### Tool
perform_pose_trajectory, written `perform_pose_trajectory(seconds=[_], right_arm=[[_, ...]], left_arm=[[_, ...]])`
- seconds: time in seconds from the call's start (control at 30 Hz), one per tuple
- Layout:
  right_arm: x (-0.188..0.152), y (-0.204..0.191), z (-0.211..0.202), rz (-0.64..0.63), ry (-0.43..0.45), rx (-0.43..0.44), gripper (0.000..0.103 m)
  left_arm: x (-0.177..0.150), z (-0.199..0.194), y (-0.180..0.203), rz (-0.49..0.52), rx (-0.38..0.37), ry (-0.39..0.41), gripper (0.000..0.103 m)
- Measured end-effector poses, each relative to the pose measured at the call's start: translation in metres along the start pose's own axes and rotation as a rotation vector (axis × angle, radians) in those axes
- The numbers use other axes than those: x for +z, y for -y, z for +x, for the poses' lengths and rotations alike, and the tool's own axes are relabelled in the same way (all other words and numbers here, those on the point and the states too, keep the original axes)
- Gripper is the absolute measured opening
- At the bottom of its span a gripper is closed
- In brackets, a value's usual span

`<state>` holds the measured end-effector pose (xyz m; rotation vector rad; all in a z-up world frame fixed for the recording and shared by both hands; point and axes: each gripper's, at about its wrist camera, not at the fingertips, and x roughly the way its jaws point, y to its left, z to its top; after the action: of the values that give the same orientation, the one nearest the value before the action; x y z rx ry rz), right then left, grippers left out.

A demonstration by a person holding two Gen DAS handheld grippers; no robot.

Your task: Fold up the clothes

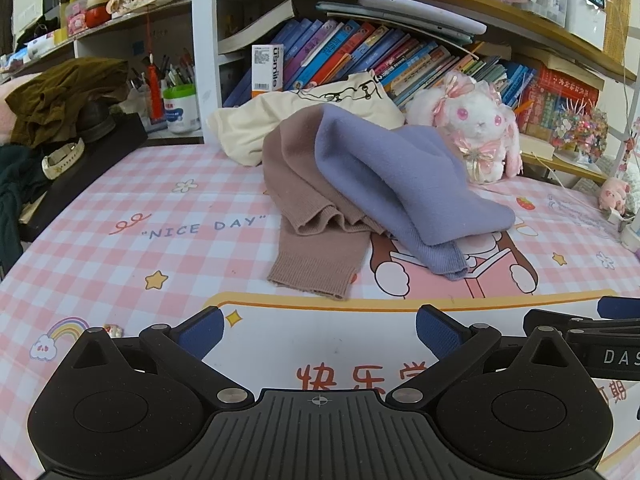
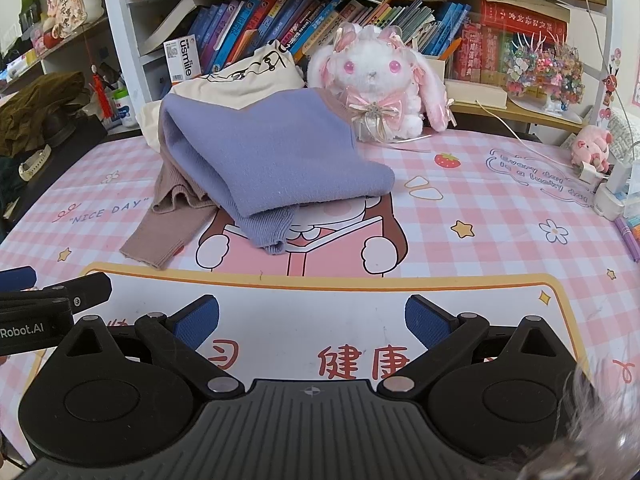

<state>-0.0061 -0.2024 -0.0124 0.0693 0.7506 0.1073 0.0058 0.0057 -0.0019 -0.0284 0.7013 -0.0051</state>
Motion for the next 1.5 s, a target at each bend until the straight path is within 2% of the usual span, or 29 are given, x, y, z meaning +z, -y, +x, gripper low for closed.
perform_pose_trajectory(seconds=[0.9,1.5], right_arm=[[0.004,0.008,0.003,0.005,-0.011,0.023,0.101],[0.008,0.035,0.007,-0.016,-0.033,0.070,0.101]], left_arm=[[0.001,0.003,0.007,-0.026,-0.012,-0.027,0.103],[0.000,0.001,0.032,-0.060,-0.010,-0.040,0.103]])
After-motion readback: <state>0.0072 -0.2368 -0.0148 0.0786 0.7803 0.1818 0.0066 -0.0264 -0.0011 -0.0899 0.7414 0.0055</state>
